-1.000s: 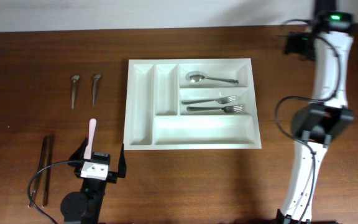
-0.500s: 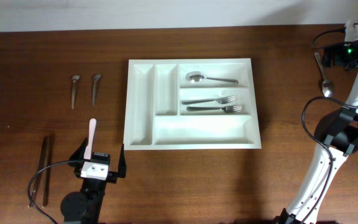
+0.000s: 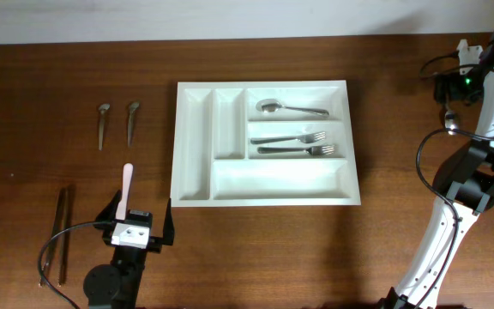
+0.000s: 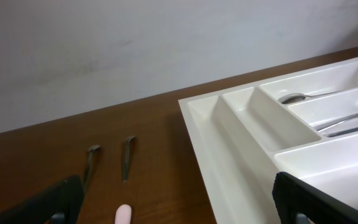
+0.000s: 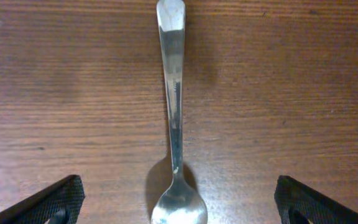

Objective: Pack container

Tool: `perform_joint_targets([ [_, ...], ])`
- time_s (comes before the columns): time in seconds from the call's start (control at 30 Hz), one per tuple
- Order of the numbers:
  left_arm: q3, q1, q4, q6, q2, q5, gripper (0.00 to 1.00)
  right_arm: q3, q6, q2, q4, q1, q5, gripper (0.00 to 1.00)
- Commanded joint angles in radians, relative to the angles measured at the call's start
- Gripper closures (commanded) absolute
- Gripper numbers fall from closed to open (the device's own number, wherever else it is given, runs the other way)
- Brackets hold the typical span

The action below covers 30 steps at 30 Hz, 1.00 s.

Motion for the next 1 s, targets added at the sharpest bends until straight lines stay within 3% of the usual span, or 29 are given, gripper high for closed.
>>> perform_joint_targets([
  [0.0,-0.006,0.006,-0.002,-0.012,-0.010,-0.004,0.01,-0.027,-0.008,-0.019,0.033,0.005,0.013,0.01],
  [0.97,-0.006,0.006,-0.003,-0.012,-0.010,-0.004,0.01,-0.080,0.048,0.045,0.087,0.004,-0.022,0.01],
])
